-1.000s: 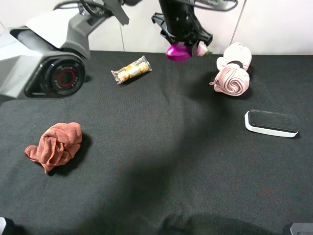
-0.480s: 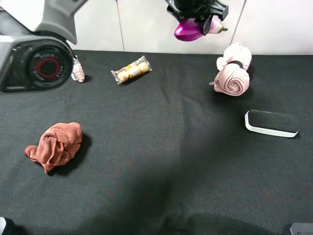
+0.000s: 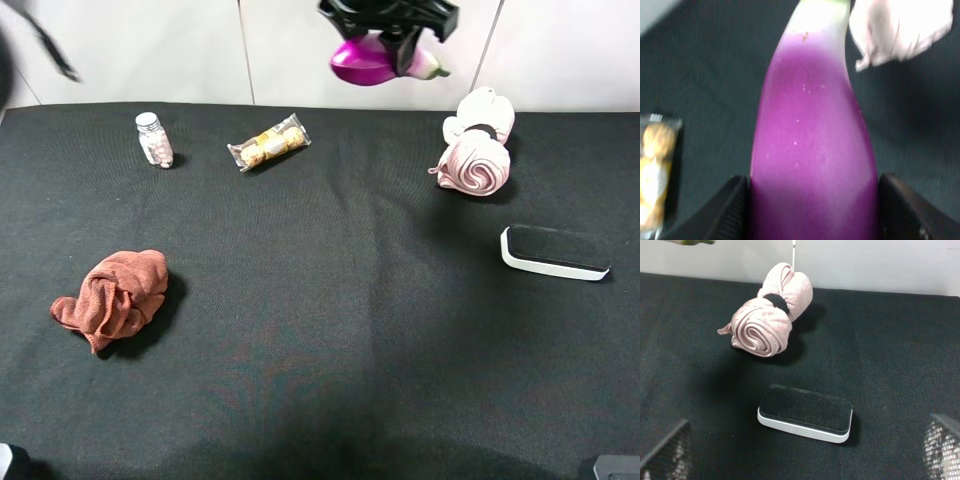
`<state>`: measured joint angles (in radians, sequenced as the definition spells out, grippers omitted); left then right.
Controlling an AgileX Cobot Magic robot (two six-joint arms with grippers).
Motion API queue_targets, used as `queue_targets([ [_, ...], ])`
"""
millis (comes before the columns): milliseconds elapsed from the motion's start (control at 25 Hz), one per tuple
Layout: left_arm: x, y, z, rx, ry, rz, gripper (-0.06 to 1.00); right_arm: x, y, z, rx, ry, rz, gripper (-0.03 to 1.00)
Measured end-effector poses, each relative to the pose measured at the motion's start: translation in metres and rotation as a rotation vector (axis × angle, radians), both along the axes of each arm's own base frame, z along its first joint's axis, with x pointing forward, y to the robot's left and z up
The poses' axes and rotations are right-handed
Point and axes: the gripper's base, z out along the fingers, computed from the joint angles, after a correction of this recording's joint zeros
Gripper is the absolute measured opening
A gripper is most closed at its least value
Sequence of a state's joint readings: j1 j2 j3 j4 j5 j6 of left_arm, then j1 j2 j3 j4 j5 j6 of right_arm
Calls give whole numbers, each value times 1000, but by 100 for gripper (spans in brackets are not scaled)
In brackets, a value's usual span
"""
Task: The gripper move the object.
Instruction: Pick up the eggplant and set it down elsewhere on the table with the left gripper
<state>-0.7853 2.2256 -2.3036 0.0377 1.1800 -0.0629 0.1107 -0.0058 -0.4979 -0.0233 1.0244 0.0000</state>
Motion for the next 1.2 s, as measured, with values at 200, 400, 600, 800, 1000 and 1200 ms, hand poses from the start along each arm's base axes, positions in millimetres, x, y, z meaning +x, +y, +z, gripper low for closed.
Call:
queue_targets([
  [200, -21, 22, 12, 53, 18, -3, 60, 0, 0, 0, 0, 0, 0, 69],
  [400, -47, 48, 16, 97, 62, -7, 60, 0, 0, 0, 0, 0, 0, 69],
  [600, -73, 74, 18, 86, 59, 5, 60, 0, 0, 0, 0, 0, 0, 69],
  [800, -94, 94, 8, 85, 71, 25, 60, 0, 0, 0, 0, 0, 0, 69],
  [1000, -113, 114, -7, 78, 82, 52, 60, 0, 0, 0, 0, 0, 0, 69],
  [1200, -131, 132, -23, 63, 94, 94, 60, 0, 0, 0, 0, 0, 0, 69],
])
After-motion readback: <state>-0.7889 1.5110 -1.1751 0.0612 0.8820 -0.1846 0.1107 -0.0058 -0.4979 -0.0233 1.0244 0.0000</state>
